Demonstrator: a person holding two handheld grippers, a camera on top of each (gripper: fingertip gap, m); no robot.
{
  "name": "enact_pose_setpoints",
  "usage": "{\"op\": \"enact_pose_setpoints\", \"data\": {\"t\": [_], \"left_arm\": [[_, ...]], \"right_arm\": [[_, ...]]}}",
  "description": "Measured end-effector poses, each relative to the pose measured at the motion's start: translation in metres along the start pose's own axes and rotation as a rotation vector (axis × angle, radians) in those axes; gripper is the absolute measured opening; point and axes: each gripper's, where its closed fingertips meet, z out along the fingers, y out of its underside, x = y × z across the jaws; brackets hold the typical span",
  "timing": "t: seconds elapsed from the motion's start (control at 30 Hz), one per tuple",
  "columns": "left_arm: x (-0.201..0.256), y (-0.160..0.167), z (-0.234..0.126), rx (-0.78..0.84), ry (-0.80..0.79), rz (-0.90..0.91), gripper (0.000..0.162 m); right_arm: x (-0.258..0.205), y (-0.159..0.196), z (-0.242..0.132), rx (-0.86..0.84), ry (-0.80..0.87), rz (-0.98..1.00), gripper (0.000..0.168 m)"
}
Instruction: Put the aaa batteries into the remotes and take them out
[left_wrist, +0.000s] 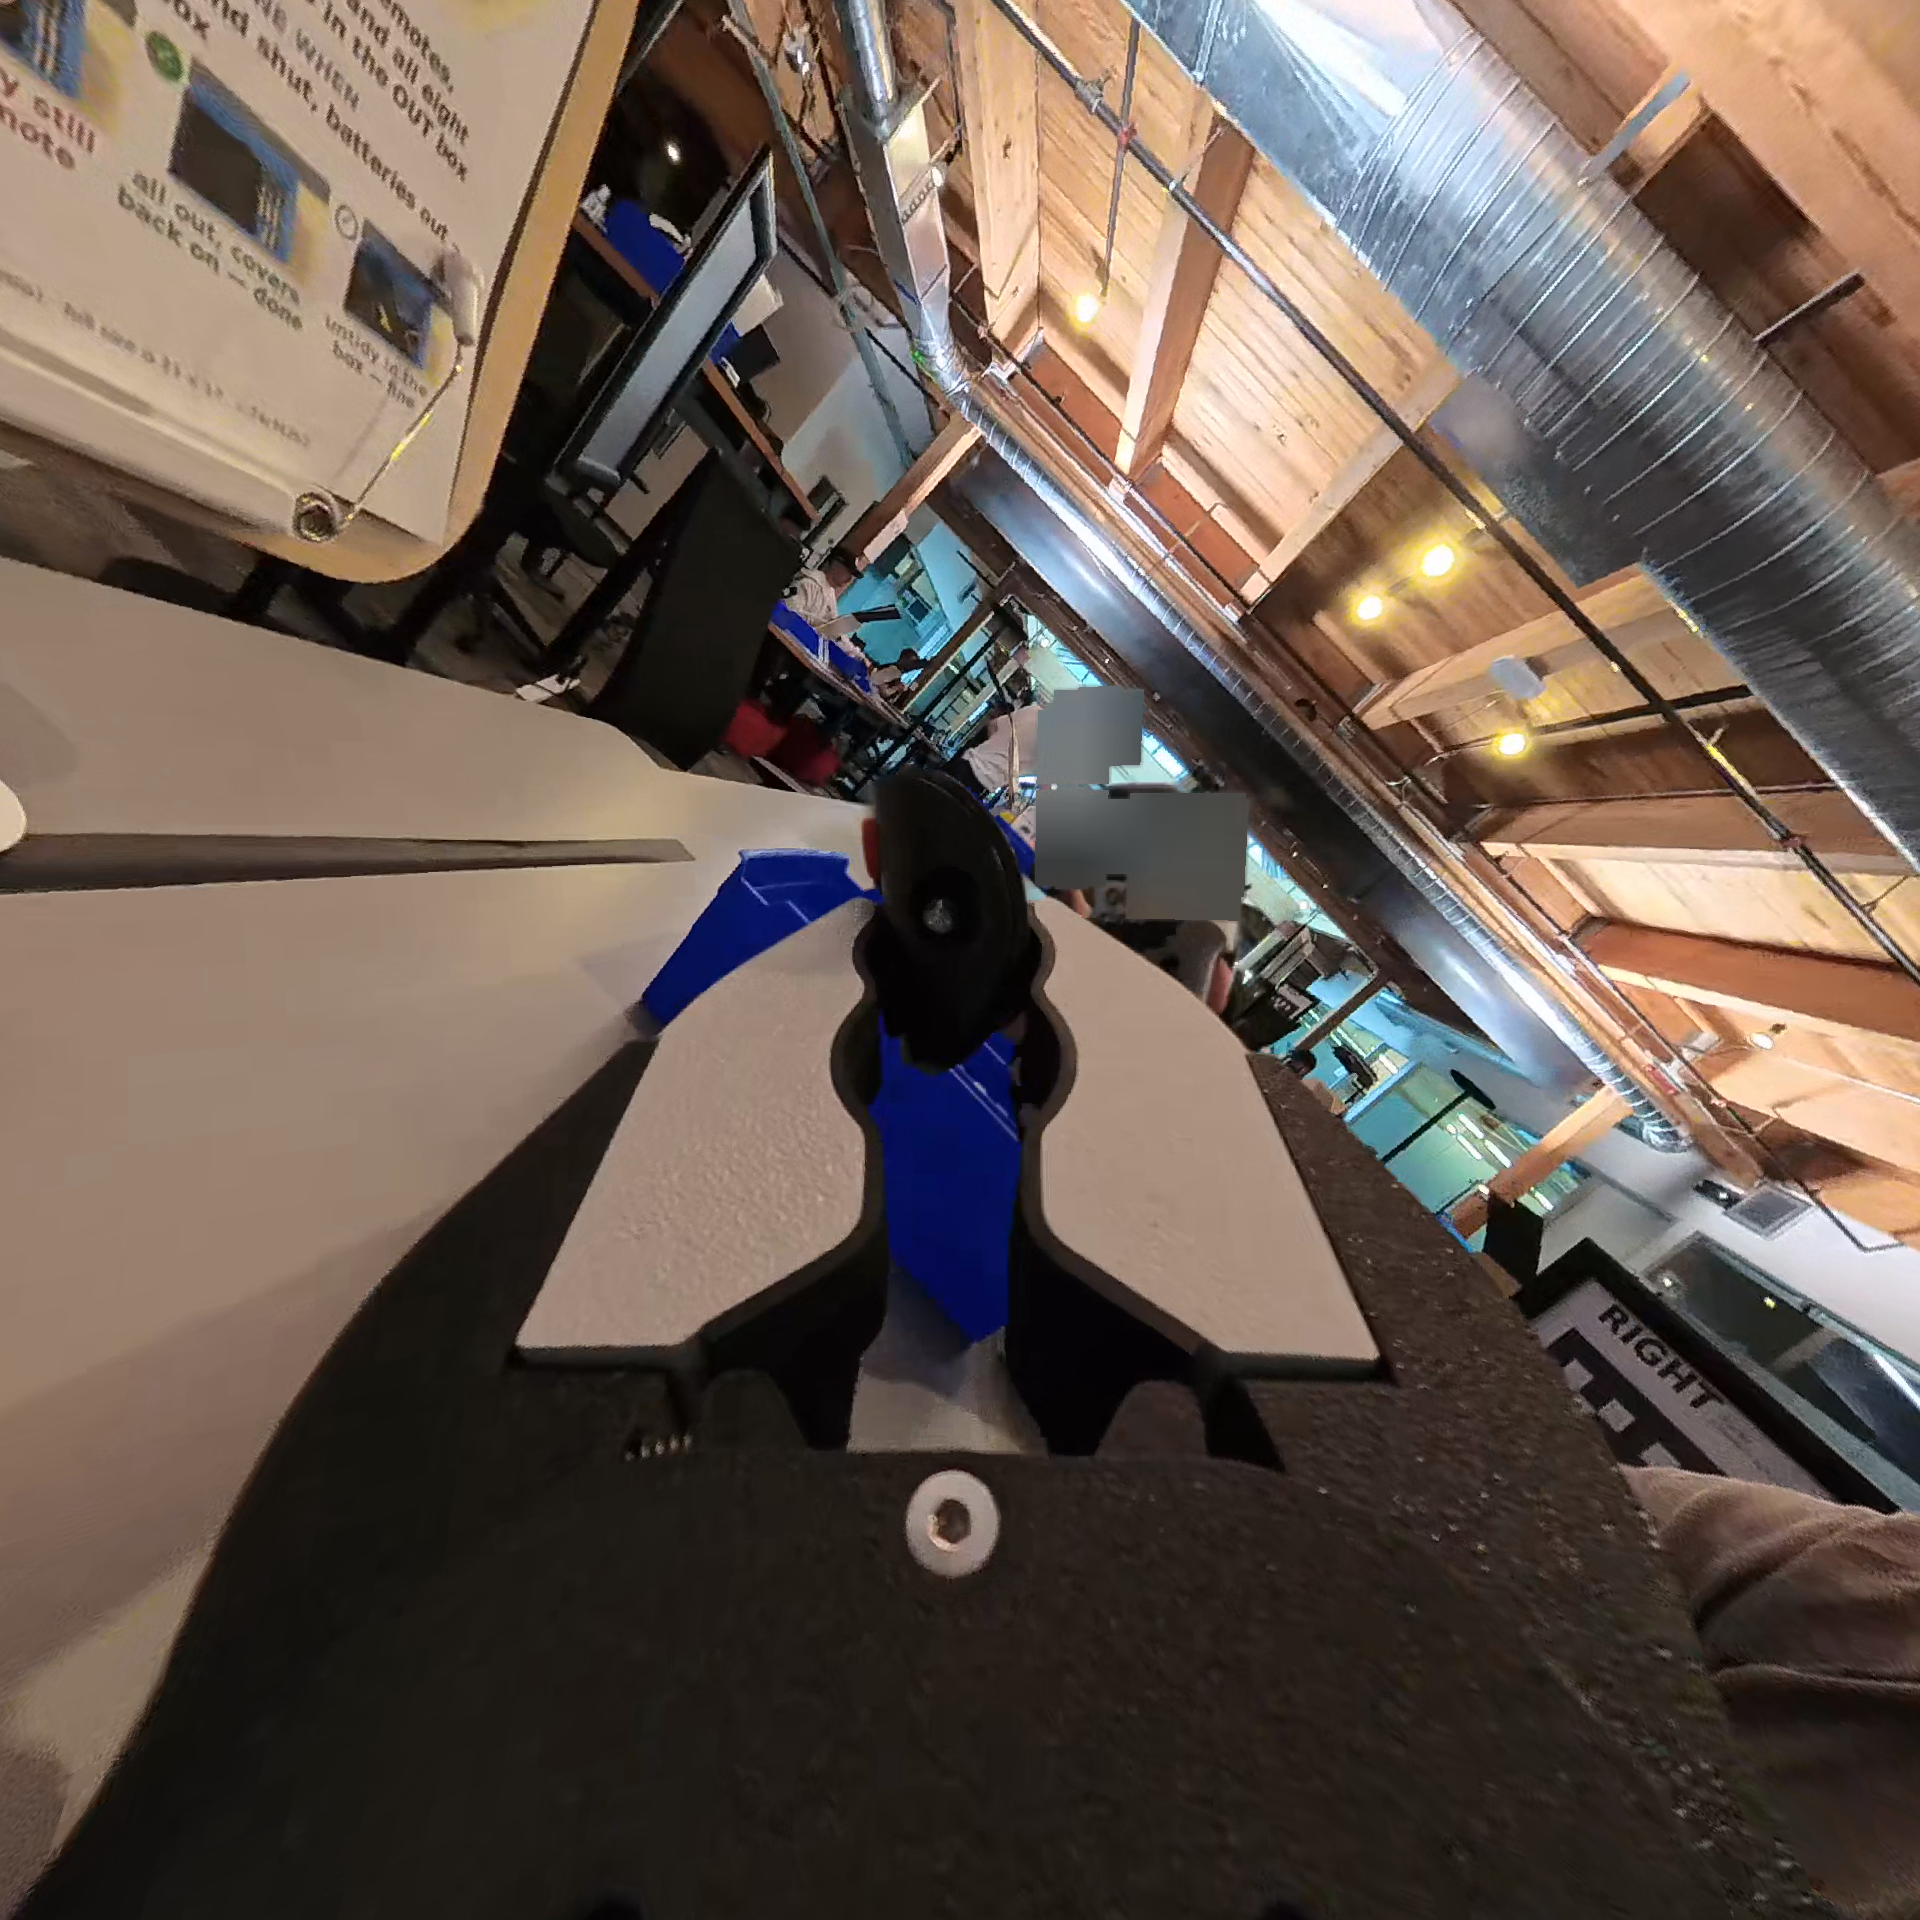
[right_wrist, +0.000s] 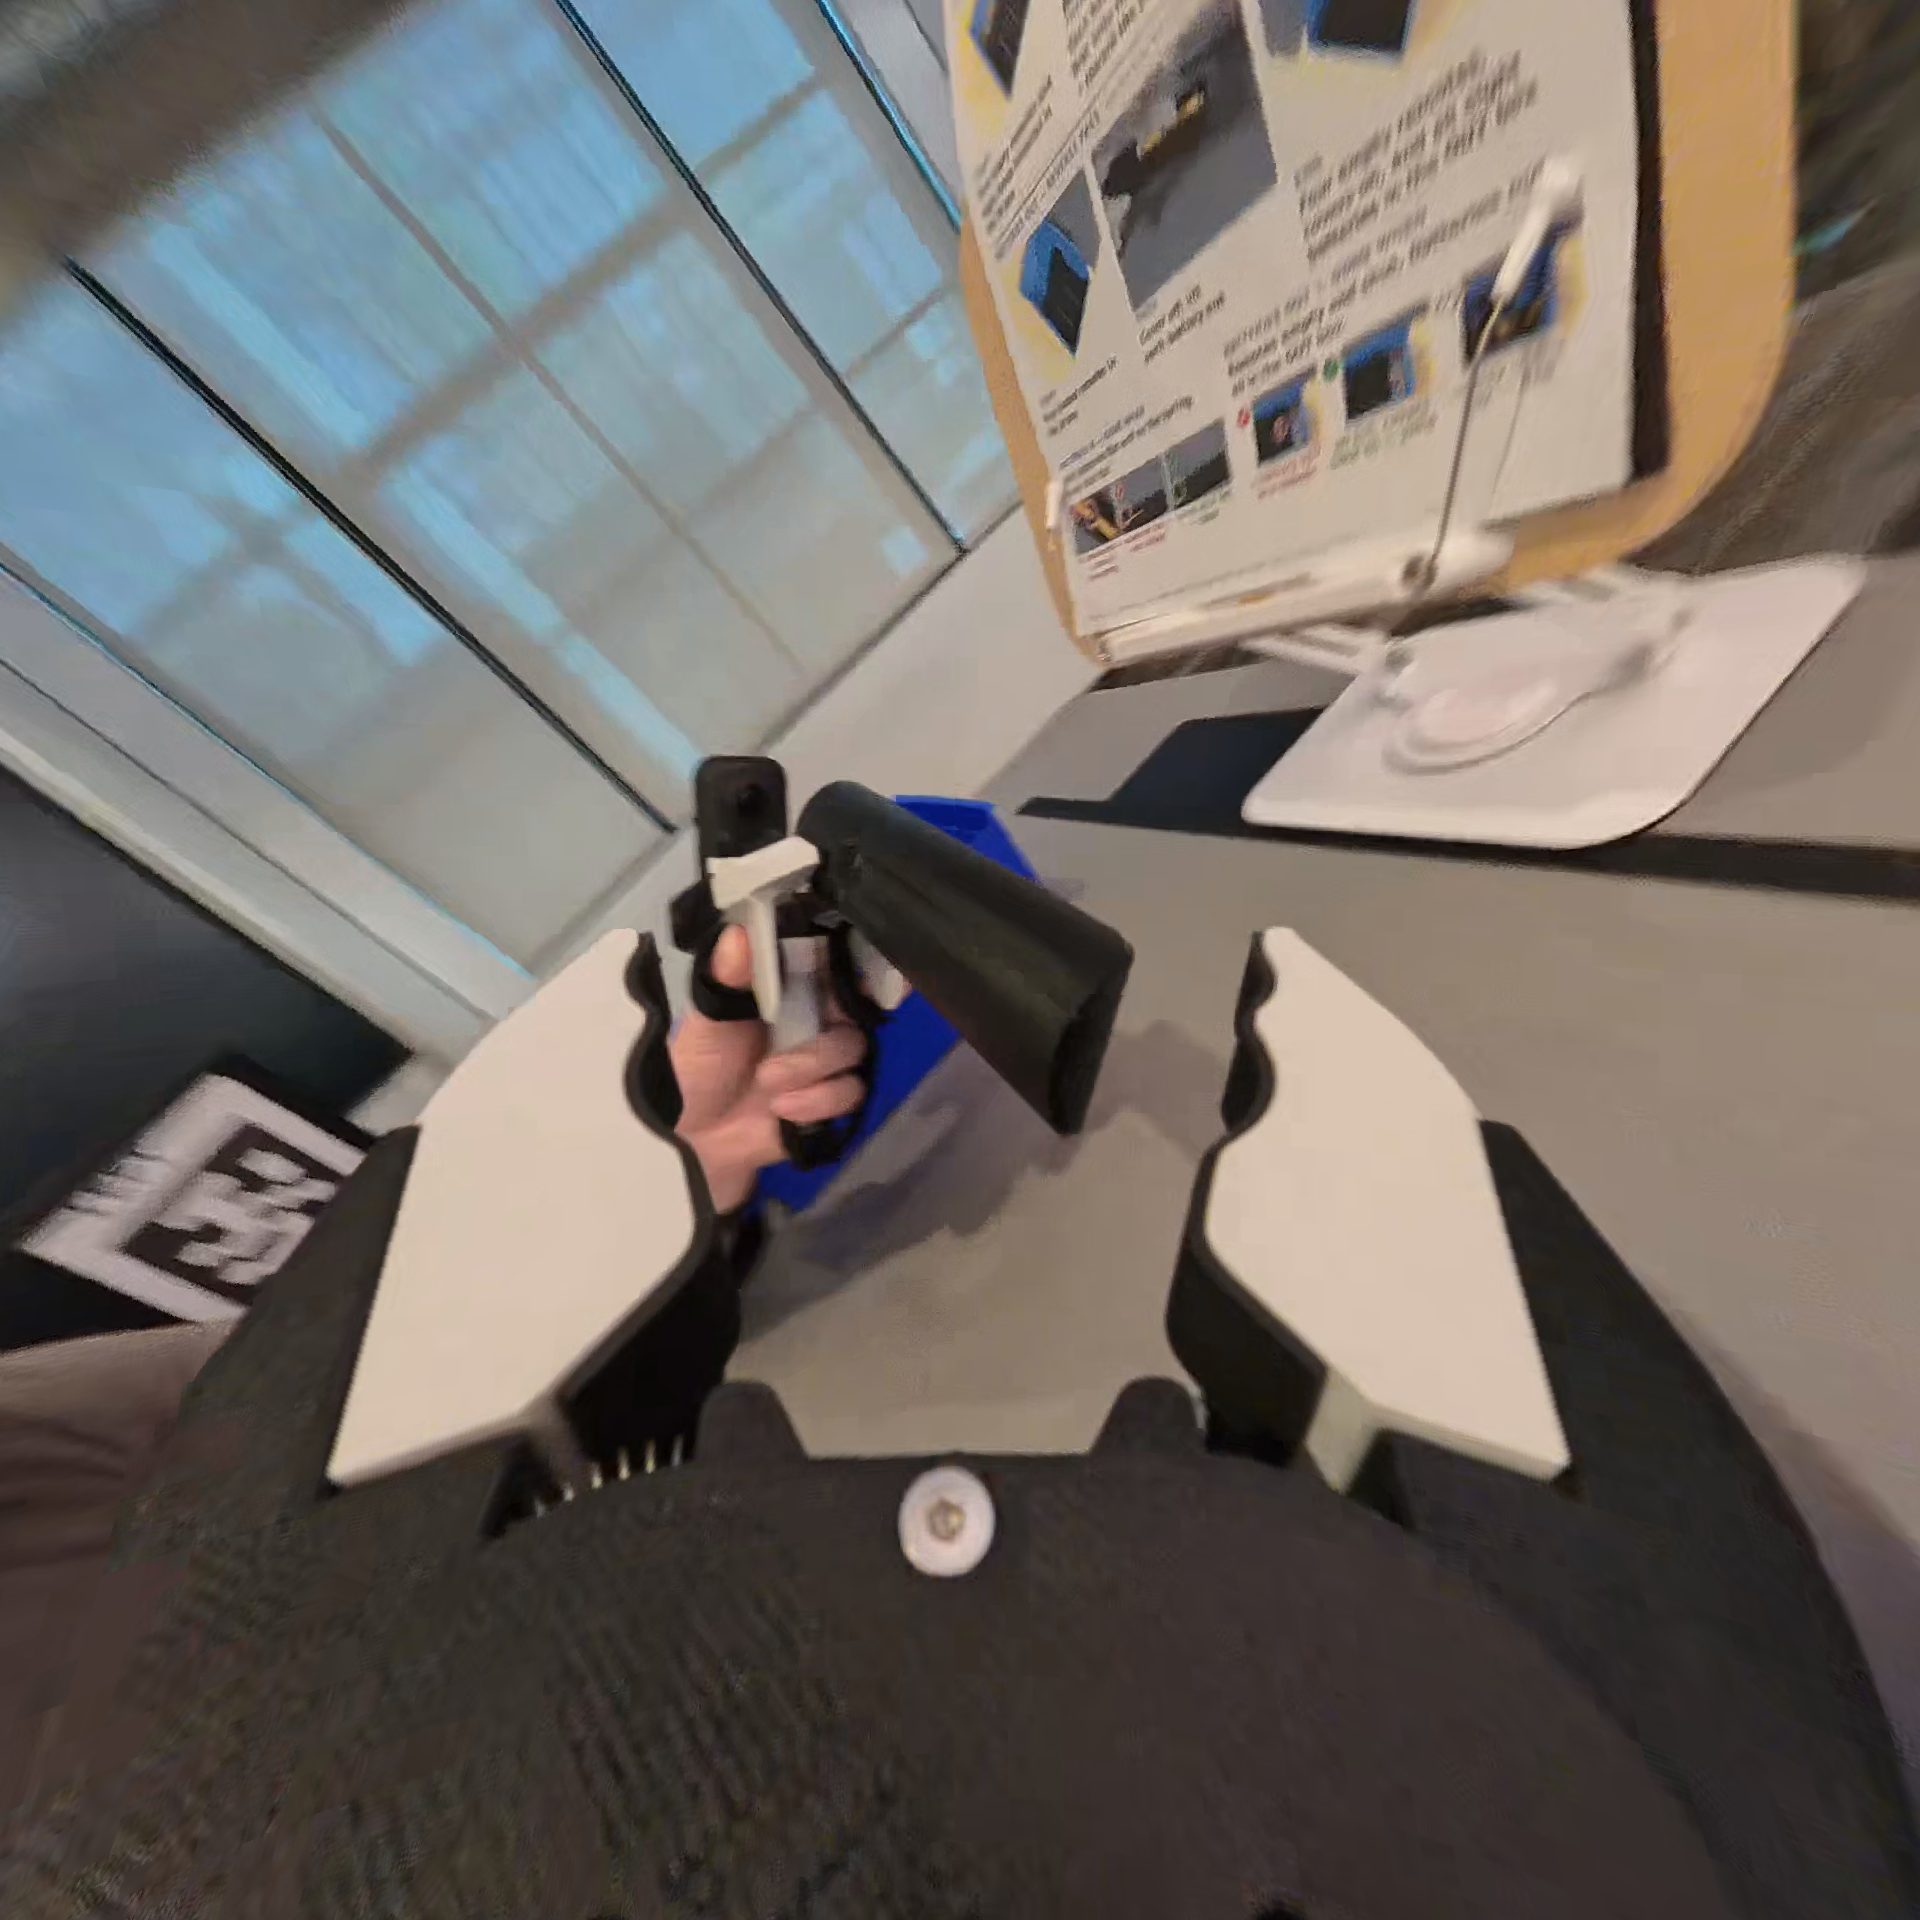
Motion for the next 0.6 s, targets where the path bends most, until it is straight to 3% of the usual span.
{"op": "enact_pose_setpoints", "data": {"t": [0.2, 0.4, 0.53, 0.6], "left_arm": [[0.007, -0.002, 0.000, 0.024, 0.070, -0.059, 0.022], [0.014, 0.004, 0.004, -0.004, 0.093, -0.042, 0.022], [0.023, 0.009, 0.008, -0.033, 0.124, -0.020, 0.022], [0.027, 0.010, 0.009, -0.043, 0.141, -0.028, 0.022]], "right_arm": [[-0.002, 0.022, 0.020, -0.002, -0.040, 0.030, 0.093], [-0.004, 0.023, 0.019, 0.006, -0.034, -0.016, 0.067], [-0.009, 0.033, 0.023, -0.052, -0.063, -0.005, 0.064], [-0.016, 0.036, 0.025, -0.063, -0.116, 0.000, 0.050]]}}
